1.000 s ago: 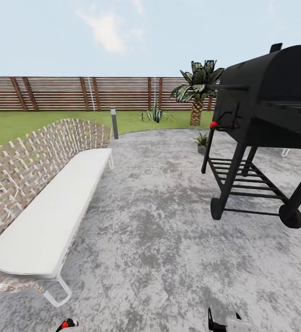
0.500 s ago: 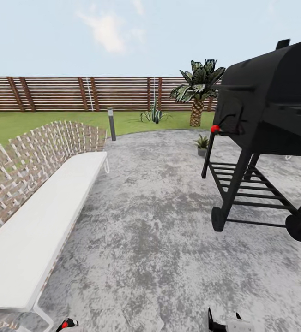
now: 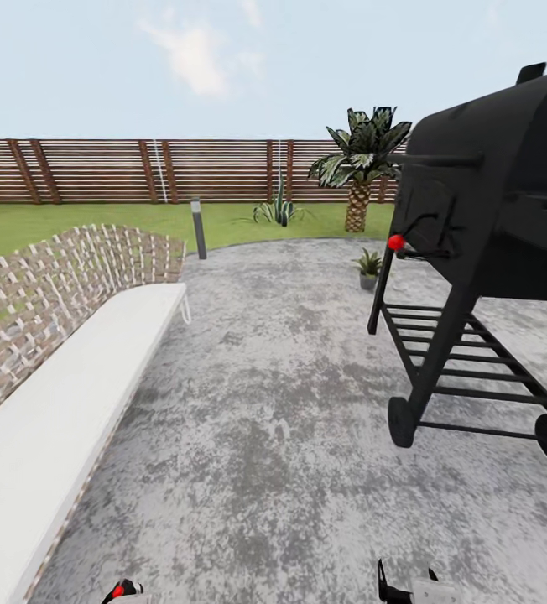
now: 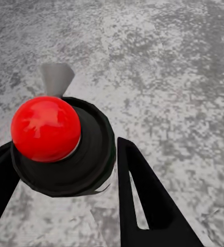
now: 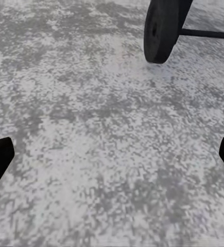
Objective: Pick up the pesticide atomizer in the garden and spray insectifuge to fully cover both potted plants in the garden.
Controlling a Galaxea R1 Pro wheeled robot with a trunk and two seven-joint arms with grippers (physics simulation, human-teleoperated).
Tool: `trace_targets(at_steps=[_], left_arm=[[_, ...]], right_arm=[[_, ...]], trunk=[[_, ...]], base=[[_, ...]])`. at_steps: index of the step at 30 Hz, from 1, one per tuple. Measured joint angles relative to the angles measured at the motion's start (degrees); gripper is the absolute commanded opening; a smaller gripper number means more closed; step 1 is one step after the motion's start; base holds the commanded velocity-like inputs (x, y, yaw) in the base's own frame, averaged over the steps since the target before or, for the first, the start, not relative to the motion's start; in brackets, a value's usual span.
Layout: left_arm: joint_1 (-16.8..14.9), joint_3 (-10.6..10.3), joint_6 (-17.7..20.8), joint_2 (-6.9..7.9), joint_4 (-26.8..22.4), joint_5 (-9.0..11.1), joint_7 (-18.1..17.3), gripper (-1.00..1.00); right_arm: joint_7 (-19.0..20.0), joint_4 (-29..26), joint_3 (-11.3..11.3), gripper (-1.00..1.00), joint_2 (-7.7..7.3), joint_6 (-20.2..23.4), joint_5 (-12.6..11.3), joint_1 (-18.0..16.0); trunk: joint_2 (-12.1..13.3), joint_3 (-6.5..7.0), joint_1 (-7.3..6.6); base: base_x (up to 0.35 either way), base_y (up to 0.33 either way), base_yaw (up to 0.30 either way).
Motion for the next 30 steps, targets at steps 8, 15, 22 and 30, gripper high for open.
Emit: trace_targets(at_steps=[8,15,22,30], left_arm=[[0.0,0.0,0.0,-0.05,0.1,0.0,0.0,-1.00],[0.0,0.0,0.0,-0.09,0.1,0.0,0.0,-1.00],[0.0,0.0,0.0,-0.09,0.1,0.0,0.0,-1.00],[0.0,0.0,0.0,-0.09,0.1,0.0,0.0,-1.00]], right_arm=[[0.0,0.0,0.0,1.00,0.00,0.0,0.0,0.0],[0.0,0.0,0.0,1.00,0.00,0.0,0.0,0.0],[0.0,0.0,0.0,1.00,0.00,0.0,0.0,0.0],[0.0,0.0,0.0,1.00,0.00,0.0,0.0,0.0]], trunk=[[0.0,0.00,0.00],[0.0,0.00,0.00],[0.0,0.00,0.00],[0.0,0.00,0.00]], base=[[0.336,-0.076,0.000],[0.336,-0.076,0.000],[0.336,-0.076,0.000],[0.337,-0.047,0.000]])
